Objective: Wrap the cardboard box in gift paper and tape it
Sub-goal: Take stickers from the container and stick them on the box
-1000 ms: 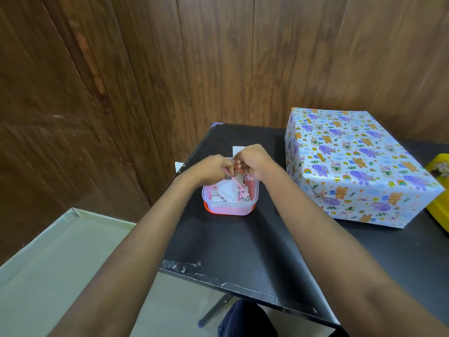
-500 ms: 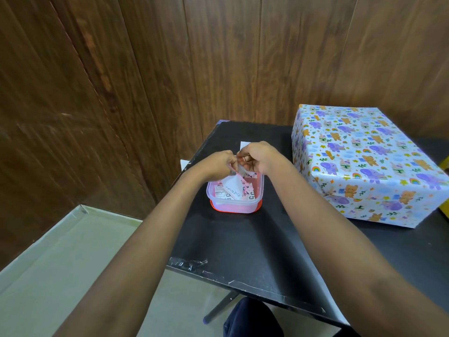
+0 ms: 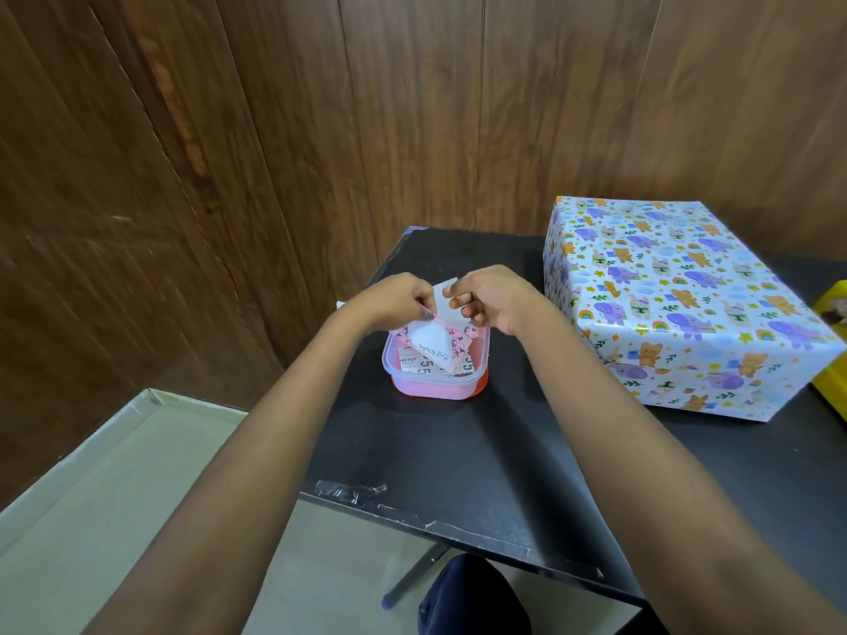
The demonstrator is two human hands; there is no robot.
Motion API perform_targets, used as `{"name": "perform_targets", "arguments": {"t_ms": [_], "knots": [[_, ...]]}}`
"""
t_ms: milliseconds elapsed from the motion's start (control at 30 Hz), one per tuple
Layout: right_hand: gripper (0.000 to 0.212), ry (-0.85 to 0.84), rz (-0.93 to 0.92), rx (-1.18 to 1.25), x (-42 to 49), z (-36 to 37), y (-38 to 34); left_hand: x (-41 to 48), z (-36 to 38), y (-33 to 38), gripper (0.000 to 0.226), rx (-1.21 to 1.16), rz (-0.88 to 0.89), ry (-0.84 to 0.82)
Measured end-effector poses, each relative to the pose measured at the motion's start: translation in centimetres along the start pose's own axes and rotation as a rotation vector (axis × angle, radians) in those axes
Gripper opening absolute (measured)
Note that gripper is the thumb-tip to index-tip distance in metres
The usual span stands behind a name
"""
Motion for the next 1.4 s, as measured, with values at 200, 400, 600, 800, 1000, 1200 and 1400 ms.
{"name": "perform_targets", "arguments": {"t_ms": [200,400,600,800,1000,1200,1400], "knots": [[0.016,-0.076,-0.112,-0.304,-2.8,-1.5,-0.2,-0.8,-1.0,1.1,0.011,-0.202,-0.013,0.088],[0.011,0.13,-0.202,-0.198,-6.3,-5.2,-1.0,-1.6,-0.4,4.3,0.006,-0.928,-0.018,0.305],[0.028,0.386,-0.349,-0.252,-8.8,-9.8,-1.3,-2.1,1.1,8.3,0.005,-1.034,-0.003,0.171],[0.024,0.628,-0.342,-0.429,-10.6,-13.6,-0.3,-2.3,2.8,12.7,0.013,-1.107,0.104,0.028],[0.007,0.597,-0.649,-0.578,-13.6,-12.8,0.5,-2.4,4.2,15.5,0.014,-1.092,0.14,0.018],[0.016,0.585,-0.672,-0.666,-13.9,-13.0,1.1,-2.5,5.1,16.9,0.021,-0.913,0.226,0.085],[0.018,0.595,-0.744,-0.668,-14.7,-13.3,1.1,-2.4,5.0,17.2,0.019,-0.681,0.322,0.183]]}}
Point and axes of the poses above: each hand's wrist, its own x-axis towards the middle knuckle, its own z-axis out of the palm, y = z × x, the point moved 2 cm from there along x, towards the middle knuckle, and after that the axes turned 3 degrees about -y, right-handed, at the moved point
